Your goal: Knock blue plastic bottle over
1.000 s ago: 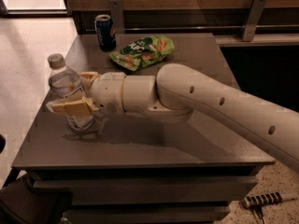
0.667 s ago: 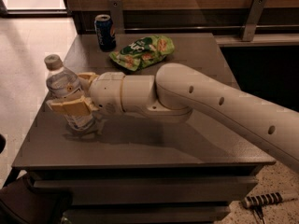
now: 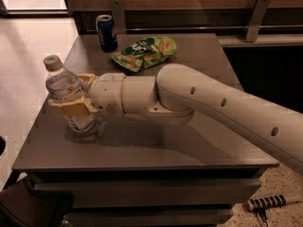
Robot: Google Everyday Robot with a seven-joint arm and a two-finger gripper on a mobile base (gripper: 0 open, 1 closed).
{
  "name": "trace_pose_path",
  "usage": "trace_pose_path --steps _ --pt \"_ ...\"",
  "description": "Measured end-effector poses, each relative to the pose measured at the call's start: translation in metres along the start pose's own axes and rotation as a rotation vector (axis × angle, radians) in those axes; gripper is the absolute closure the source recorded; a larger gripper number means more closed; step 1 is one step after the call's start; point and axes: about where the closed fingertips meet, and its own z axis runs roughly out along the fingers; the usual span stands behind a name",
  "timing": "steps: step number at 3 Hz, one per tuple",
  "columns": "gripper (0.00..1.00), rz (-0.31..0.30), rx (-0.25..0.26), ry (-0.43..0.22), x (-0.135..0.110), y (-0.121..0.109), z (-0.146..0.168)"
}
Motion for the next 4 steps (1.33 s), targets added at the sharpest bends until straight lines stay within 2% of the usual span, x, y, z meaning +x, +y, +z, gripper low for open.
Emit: trace_pose_path --steps 1,2,3,4 --pt "1.0 -0.015 -0.006 0.019 -0.005 -0.006 -0.003" --pt "1.0 -0.051 -0.031 0.067 -0.021 -0.026 -0.017" --pt "1.0 -0.117 -0.062 0.175 -0.049 -0.048 -0.031" --pt "1.0 -0.163 -0.046 0.37 -0.063 -0.068 -0.051"
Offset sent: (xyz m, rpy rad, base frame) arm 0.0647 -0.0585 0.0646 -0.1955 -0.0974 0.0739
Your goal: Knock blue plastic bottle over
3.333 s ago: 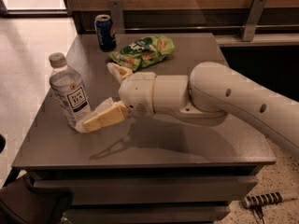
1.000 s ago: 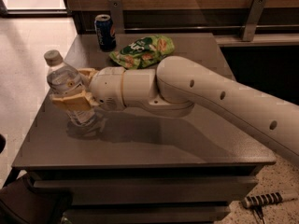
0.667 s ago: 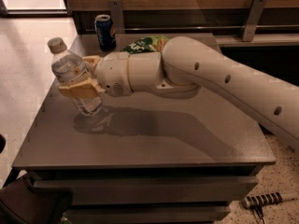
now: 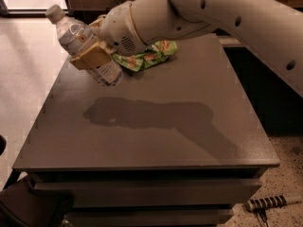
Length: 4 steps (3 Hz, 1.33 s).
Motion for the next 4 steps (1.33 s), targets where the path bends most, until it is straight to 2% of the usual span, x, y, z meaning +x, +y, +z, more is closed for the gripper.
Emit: trace_pose_path --steps 2,3,4 --pt "1.0 0.003 0.066 0.343 0.022 0.0 -0.017" --pt "1.0 0.019 0.079 0.462 0.044 0.012 -0.007" --pt "1.0 0.034 0.034 0.538 0.067 0.029 0.028"
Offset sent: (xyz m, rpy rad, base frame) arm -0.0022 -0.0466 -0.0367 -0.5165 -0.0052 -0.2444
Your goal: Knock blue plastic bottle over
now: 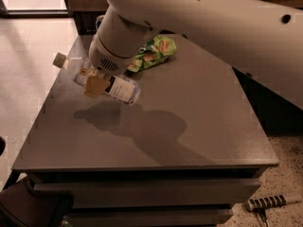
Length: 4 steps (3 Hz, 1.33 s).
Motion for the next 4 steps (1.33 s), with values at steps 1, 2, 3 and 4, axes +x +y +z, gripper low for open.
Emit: trace_pose_path --steps 1,2,3,4 --pt "1.0 -0.001 -0.039 0.017 -0.002 0.009 0.028" --pt "1.0 0.016 -0.102 0.063 0.005 0.023 0.06" --pt "1.0 0.028 -0.161 0.079 0.008 0.034 0.085" --pt "1.0 0.028 -0.161 0.079 0.007 0.034 0.084"
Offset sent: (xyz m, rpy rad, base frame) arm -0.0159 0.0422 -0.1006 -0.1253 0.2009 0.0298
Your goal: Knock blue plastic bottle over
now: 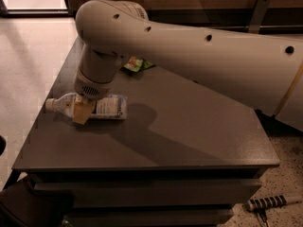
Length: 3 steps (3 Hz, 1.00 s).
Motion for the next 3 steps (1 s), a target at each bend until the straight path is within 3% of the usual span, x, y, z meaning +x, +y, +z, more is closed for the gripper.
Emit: trace_pose_path --steps 1,2,3 --pt "0.85 -0.002 0.0 0.0 -0.0005 0.0009 -0.0003" --pt "0.54 -0.005 0.0 0.001 -0.0014 0.0022 -0.0006" --pt "0.31 -0.007 0.001 0.002 -0.0019 0.003 -0.0009"
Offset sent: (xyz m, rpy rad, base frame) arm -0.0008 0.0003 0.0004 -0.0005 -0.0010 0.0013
